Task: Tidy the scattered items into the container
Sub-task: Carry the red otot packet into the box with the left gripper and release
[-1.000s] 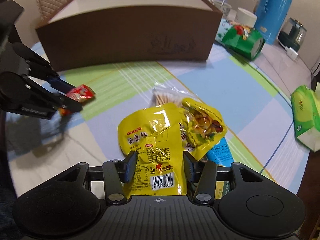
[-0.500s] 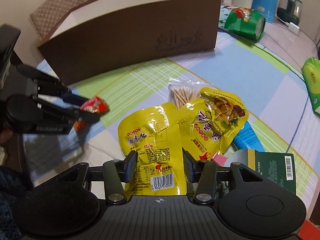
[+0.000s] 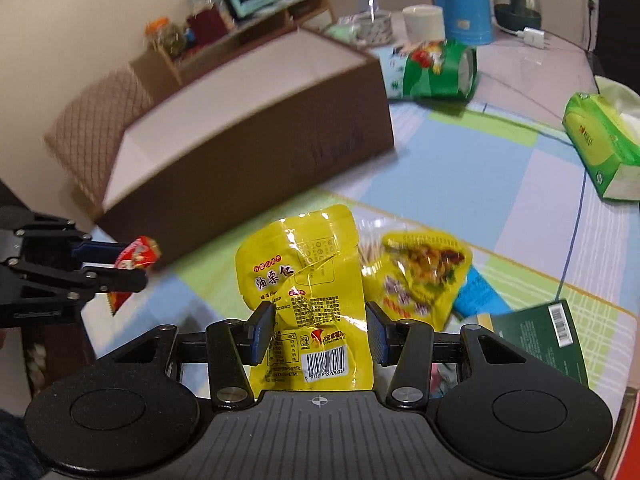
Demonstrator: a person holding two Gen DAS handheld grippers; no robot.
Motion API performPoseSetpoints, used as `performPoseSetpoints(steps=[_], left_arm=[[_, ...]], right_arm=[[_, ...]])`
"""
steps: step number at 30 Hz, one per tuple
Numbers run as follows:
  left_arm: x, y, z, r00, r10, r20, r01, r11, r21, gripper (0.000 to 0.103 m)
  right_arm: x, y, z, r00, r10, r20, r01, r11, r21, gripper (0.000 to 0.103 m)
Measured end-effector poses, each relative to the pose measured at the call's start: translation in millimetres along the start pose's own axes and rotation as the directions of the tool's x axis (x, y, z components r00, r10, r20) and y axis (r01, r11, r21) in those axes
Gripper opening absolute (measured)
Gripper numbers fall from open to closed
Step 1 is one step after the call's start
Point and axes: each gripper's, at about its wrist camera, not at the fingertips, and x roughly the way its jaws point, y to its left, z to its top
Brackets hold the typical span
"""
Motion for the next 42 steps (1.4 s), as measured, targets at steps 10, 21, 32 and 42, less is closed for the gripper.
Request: performPoseSetpoints(steps=[10,21,32,42], left_arm=[[-43.9,54.6,25.7,0.991,0.091,0.096,-0.094,0.995,0.031,0.022],[-43.0,106.7,60.0,0.974,0.176,0.144,-0.191,0.977,0.098,0.022],[-22.1,133.9,72.3,0.979,0.167,0.121,-0.182,0.975,0.129,0.022],[15.6,154.5,78.0,0.988,0.147,0.048,-0.153,0.975,0.159,0.023]], right_arm=[[-23.0,28.5,54.7,0.990,0.053,0.130,-0.053,0.999,0.000,0.048],[-9.2,78.4,126.7,0.969,0.116,0.217,-0.098,0.991,-0.093,0.048],[13.5,92.7,165.0,0.963,0.147,0.228,-0.127,0.987,-0.100,0.048],[45.0,88.2,185.8,0.978,0.119,0.170,-0.103,0.990,-0.099,0.048]])
